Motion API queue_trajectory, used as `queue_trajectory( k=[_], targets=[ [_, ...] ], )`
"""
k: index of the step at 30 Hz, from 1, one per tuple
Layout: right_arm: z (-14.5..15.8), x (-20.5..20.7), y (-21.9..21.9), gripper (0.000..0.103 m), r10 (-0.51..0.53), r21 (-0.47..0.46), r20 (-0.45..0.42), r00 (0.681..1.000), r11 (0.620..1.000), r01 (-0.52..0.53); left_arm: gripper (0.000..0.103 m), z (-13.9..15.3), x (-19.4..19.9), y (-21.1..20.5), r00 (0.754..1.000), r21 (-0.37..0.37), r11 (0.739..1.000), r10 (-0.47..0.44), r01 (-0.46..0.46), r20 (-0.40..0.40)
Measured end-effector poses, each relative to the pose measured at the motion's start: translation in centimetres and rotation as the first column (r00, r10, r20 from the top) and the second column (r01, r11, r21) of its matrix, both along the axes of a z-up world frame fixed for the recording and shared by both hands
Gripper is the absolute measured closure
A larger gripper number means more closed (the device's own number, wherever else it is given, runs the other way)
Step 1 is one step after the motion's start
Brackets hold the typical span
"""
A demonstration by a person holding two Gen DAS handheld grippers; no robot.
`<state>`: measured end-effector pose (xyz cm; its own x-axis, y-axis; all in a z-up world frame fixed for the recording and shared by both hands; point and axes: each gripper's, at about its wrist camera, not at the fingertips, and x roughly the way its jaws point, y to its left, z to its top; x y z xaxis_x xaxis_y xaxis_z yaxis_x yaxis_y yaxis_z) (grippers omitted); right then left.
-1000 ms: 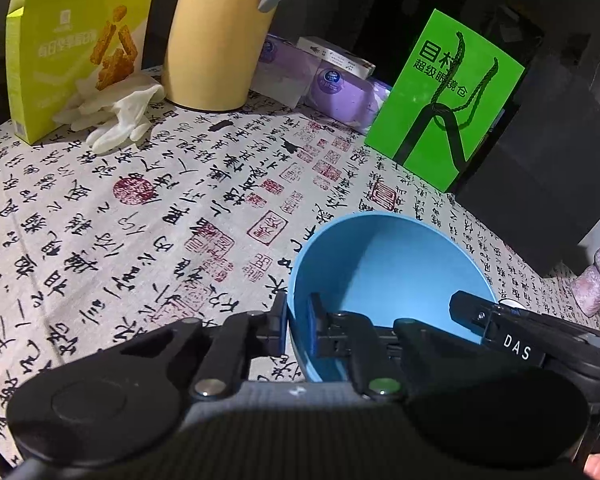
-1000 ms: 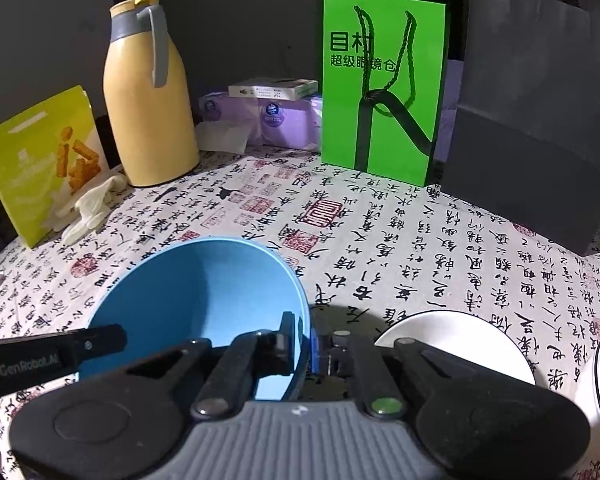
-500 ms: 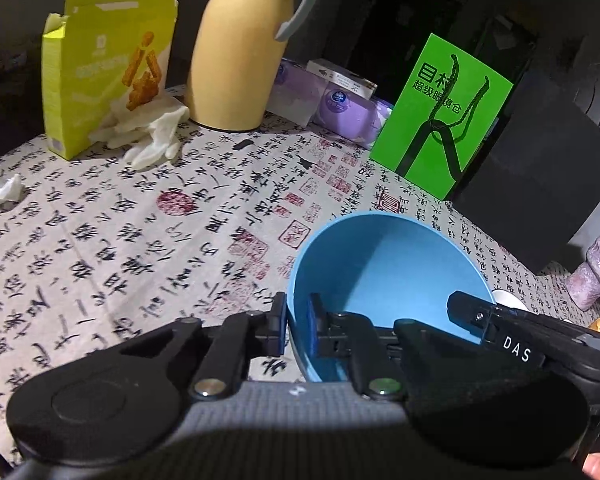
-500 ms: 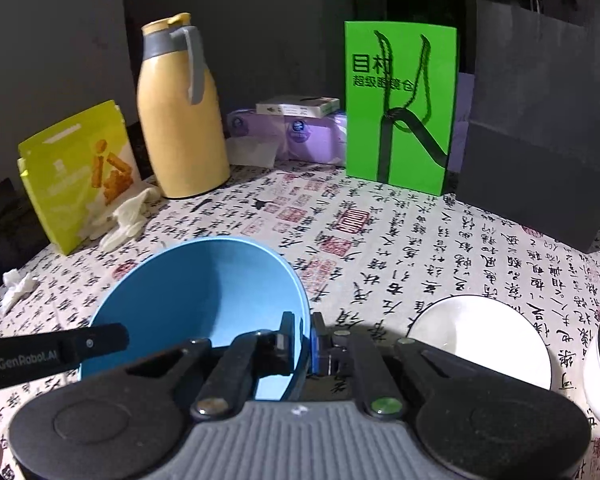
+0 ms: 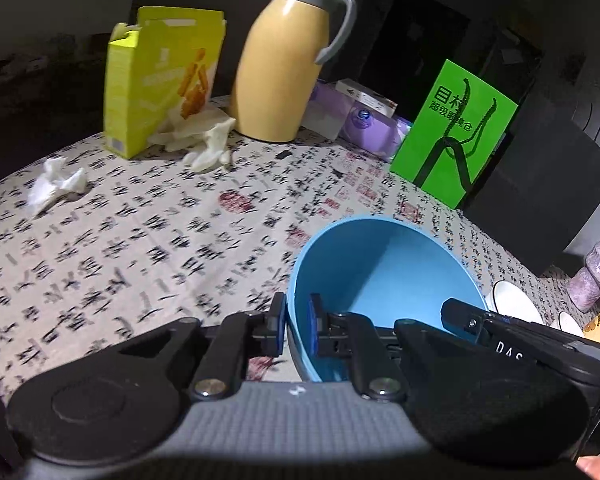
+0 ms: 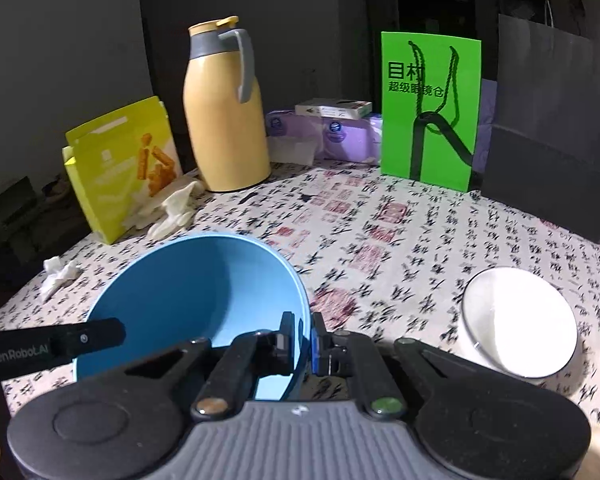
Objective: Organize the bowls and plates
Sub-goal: 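Lift the blue bowl and carry it across the table with both grippers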
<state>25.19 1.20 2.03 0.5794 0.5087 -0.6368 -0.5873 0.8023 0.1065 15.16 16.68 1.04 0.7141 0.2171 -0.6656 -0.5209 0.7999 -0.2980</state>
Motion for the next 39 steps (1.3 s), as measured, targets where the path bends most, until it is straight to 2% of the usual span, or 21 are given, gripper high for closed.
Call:
queue_trajectory(
  k=[17, 32, 36, 38, 39],
  targets=[
    [-0.9, -6.1, 2.3, 0.096, 0.018, 0.032, -0.047, 0.999, 0.999, -0.016, 0.092, 0.4, -6.9, 2.1, 0.998, 0.013, 0.998, 0.054, -0.054, 0.018],
    [-3.7, -9.4, 3.6, 0.096, 0.008, -0.003, -0.098, 0.995, 1.000, -0.009, 0.092, -1.6, -10.1, 2.6, 0.999, 0.018, 0.999, 0.044, -0.043, -0.008],
    [-3.7, -10.0, 3.6, 0.093, 0.005, -0.003, -0.077, 0.997, 1.000, -0.005, 0.090, -1.8, -10.3, 2.5, 0.999, 0.013, 0.999, 0.042, -0.042, -0.003],
    [-3.6, -10.2, 3.6, 0.090, 0.010, 0.002, -0.082, 0.997, 1.000, -0.010, 0.083, -2.0, -10.5, 2.7, 0.999, -0.001, 0.999, 0.040, -0.040, -0.001],
    [-3.5, -10.2, 3.5, 0.090, 0.013, 0.006, -0.088, 0.996, 1.000, -0.013, 0.073, -1.9, -10.6, 2.7, 0.999, -0.006, 0.999, 0.040, -0.040, 0.006]
  ],
)
